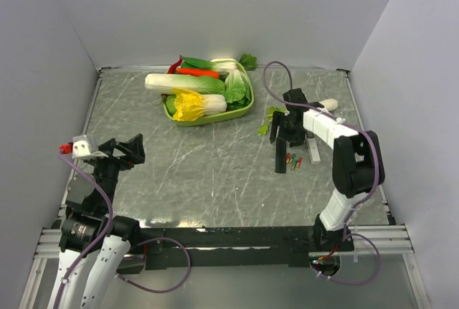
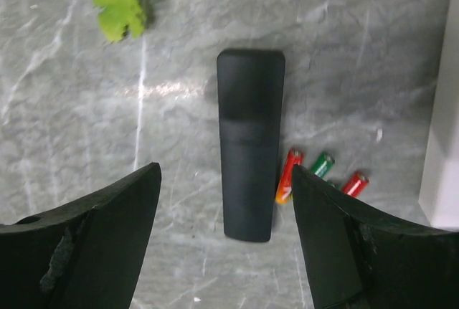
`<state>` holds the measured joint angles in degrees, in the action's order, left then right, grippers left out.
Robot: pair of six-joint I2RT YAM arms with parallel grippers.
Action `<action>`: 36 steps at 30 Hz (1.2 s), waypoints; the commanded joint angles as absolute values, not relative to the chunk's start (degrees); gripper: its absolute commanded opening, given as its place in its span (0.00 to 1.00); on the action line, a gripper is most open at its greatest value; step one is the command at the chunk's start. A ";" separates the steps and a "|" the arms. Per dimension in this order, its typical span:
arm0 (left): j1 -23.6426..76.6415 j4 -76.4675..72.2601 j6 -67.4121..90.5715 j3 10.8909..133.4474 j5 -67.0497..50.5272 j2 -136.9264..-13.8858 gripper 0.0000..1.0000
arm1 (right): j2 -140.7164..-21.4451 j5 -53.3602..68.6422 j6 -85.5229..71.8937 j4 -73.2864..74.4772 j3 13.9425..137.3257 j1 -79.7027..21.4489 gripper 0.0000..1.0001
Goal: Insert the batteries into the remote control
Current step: Pick up the remote control from the center of the board.
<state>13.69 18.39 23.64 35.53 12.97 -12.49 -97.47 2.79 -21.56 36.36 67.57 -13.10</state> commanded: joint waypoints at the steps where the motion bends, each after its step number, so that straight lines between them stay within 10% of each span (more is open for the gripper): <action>1: 13.89 17.40 23.29 35.95 13.54 -13.36 0.97 | -102.12 0.88 -21.01 36.12 71.36 -13.53 0.80; 11: 13.89 17.67 23.55 36.21 12.92 -13.97 0.97 | -111.88 -5.53 -20.57 39.37 76.81 -17.75 0.80; 18: 13.89 17.67 23.55 36.30 11.43 -14.24 0.97 | -112.50 -6.86 -21.18 40.61 77.70 -20.30 0.50; 26: 13.89 15.65 23.29 35.60 5.02 -16.26 0.97 | -103.02 -2.65 -24.34 35.60 71.81 -23.03 0.24; 36: 14.06 1.28 40.15 29.90 -17.21 -26.71 0.97 | -81.33 5.45 -40.05 23.39 57.94 -26.10 0.20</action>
<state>13.72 13.13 30.46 34.00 -5.37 -24.03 -90.26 1.65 -30.55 30.00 62.02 -24.95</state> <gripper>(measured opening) 0.969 0.497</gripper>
